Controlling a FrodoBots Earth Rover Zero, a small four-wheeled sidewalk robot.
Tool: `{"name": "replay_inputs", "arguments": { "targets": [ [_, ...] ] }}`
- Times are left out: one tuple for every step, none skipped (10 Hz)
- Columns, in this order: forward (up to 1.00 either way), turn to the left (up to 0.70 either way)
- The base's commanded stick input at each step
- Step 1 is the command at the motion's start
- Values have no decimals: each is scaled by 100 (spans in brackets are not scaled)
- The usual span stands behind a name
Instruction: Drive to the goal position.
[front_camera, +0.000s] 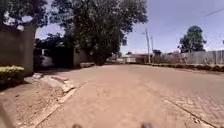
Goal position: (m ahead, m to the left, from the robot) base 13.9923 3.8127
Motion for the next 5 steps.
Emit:
{"name": "replay_inputs", "arguments": {
  "targets": [
    [70, 0],
    [70, 0],
    [70, 0],
    [70, 0],
    [70, 0]
  ]
}}
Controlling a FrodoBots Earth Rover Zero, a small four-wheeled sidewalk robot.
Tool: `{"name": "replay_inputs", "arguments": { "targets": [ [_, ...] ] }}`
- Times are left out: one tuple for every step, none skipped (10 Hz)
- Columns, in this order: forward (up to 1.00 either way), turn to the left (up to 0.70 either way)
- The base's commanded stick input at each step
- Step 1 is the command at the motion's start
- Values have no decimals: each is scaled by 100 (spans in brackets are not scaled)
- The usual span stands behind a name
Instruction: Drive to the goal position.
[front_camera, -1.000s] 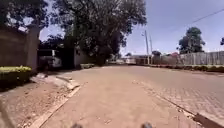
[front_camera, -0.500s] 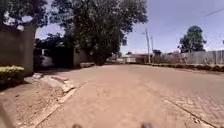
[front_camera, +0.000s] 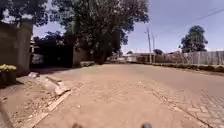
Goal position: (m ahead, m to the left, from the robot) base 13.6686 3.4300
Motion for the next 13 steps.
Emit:
{"name": "replay_inputs", "arguments": {
  "targets": [
    [70, 0],
    [70, 0],
    [70, 0],
    [70, 0],
    [70, 0],
    [70, 0],
    [70, 0],
    [70, 0],
    [70, 0],
    [70, 0],
    [70, 0],
    [70, 0],
    [70, 0]
  ]
}}
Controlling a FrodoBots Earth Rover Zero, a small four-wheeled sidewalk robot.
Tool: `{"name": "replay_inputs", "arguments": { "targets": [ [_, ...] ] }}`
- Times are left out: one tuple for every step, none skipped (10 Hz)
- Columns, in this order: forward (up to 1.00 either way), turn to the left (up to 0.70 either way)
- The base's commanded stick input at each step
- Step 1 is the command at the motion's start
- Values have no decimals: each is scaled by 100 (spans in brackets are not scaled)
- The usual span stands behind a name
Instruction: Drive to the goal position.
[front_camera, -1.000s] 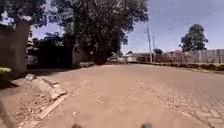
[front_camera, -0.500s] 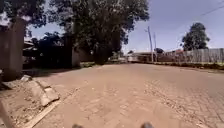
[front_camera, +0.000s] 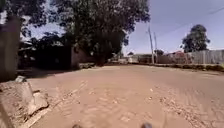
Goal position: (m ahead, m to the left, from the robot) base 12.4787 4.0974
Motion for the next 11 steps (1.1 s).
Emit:
{"name": "replay_inputs", "arguments": {
  "targets": [
    [70, 0],
    [70, 0],
    [70, 0],
    [70, 0],
    [70, 0],
    [70, 0],
    [70, 0],
    [70, 0],
    [70, 0],
    [70, 0],
    [70, 0]
  ]
}}
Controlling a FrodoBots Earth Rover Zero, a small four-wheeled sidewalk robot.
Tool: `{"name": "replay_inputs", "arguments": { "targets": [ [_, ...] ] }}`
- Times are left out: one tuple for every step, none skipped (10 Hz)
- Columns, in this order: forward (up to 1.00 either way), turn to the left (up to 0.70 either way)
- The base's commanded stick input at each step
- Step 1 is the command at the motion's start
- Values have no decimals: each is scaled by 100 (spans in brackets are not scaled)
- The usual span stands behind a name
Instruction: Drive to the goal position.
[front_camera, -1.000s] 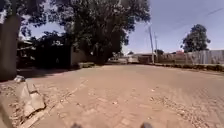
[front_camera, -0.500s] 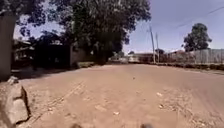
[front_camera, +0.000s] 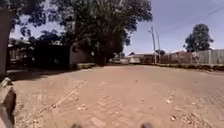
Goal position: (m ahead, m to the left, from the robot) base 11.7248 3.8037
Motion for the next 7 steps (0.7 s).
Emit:
{"name": "replay_inputs", "arguments": {
  "targets": [
    [70, 0],
    [70, 0],
    [70, 0],
    [70, 0],
    [70, 0],
    [70, 0],
    [70, 0]
  ]
}}
